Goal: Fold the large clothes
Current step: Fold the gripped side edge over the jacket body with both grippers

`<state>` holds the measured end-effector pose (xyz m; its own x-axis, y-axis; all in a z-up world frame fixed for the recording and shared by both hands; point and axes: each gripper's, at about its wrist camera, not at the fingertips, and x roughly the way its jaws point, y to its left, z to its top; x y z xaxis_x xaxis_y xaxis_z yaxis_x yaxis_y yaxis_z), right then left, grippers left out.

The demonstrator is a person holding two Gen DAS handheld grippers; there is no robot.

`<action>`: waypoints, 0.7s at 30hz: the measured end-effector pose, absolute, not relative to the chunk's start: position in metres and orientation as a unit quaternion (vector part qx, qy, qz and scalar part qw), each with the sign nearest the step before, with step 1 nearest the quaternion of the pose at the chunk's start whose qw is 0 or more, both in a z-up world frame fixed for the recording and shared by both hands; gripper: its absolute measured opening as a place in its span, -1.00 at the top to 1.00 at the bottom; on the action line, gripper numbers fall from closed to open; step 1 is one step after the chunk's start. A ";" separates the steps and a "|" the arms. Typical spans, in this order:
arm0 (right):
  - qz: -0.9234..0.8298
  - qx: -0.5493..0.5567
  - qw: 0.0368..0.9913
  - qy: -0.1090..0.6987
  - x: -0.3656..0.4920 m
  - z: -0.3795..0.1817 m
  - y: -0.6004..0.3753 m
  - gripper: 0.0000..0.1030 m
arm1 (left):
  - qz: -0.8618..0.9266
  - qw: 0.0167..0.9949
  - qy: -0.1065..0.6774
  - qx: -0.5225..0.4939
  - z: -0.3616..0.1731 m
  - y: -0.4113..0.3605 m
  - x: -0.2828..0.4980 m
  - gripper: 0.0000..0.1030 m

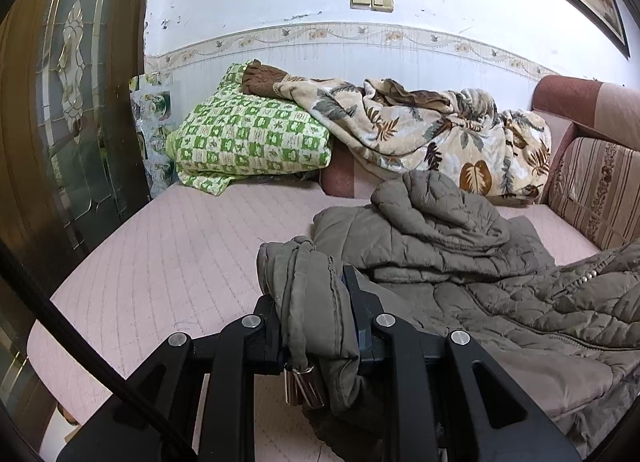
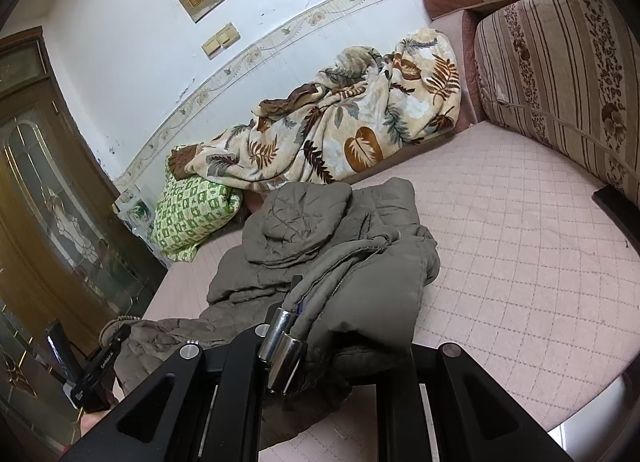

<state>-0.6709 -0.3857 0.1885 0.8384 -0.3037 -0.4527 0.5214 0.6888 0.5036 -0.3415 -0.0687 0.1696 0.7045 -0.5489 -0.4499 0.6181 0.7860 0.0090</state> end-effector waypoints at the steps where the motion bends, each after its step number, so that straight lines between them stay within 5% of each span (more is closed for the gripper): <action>1: -0.227 0.322 0.903 0.169 -0.671 0.188 -0.386 0.71 | -0.319 0.919 0.217 0.079 0.172 -0.070 -0.339 0.59; 21: -0.212 0.306 0.915 0.159 -0.618 0.232 -0.437 0.71 | -0.346 0.911 0.215 0.074 0.214 -0.131 -0.274 0.56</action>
<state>-0.6185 -0.4370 0.2317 0.8599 -0.2905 -0.4197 0.4845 0.7235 0.4918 -0.2737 -0.1314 0.2142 0.6690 -0.5976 -0.4420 0.6610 0.7503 -0.0141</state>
